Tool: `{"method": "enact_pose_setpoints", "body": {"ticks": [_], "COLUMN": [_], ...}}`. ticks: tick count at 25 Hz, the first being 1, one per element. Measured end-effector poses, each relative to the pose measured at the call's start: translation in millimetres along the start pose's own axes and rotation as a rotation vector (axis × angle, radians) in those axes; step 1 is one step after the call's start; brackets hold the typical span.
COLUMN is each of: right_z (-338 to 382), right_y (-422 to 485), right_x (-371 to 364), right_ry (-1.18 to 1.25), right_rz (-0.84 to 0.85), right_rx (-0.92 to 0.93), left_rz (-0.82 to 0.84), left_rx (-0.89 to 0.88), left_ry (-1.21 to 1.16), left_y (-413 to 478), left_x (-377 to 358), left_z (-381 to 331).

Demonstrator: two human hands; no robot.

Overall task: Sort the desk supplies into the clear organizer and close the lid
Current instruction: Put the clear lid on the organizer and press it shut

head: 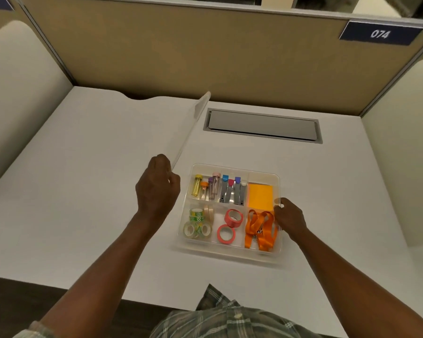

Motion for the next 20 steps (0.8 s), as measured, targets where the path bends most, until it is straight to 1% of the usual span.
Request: {"method": "enact_pose_setpoints", "body": {"ticks": [5, 8, 10, 11, 12, 14, 16, 17, 18, 20], "right_z": [-30, -43, -42, -39, -34, -24, -14, -12, -10, -15], "right_y": [8, 10, 11, 11, 11, 10, 7, 4, 0, -8], "right_x": [49, 66, 77, 84, 91, 102, 110, 114, 115, 109], "right_ry": [0.007, 0.111, 0.125, 0.137, 0.205, 0.513, 0.811, 0.871, 0.867, 0.761], "right_rz": [0.005, 0.040, 0.012, -0.025, -0.059, -0.065, 0.001, 0.025, 0.037, 0.016], "right_rx": [-0.003, -0.067, -0.052, -0.029, -0.005, 0.003, -0.021, -0.020, -0.007, 0.032], "left_rz": [-0.088, -0.097, -0.075, -0.045, 0.000, 0.110, 0.228, 0.282, 0.330, 0.404], "left_rx": [-0.076, -0.006, 0.060, 0.090, 0.120, 0.183, 0.256, 0.294, 0.329, 0.384], "left_ry": [-0.203, -0.440, -0.623, -0.712, -0.789, -0.884, -0.922, -0.926, -0.911, -0.807], "left_y": [0, -3, -4, -4, -4, -9, -22, -31, -41, -63], "left_x": [10, 10, 6, 2, -4, -21, -41, -52, -62, -80], "left_z": [-70, -94, -104, -109, -112, -118, -119, -117, -114, -104]}}
Point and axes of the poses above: each hand's wrist, its own y-axis towards the middle knuckle, its own x-axis out of the back of the hand, z = x × y, the point moved 6 cm from there along y, towards the middle knuckle, and after that the axes turned 15 degrees about y, right-handed, at the moved point
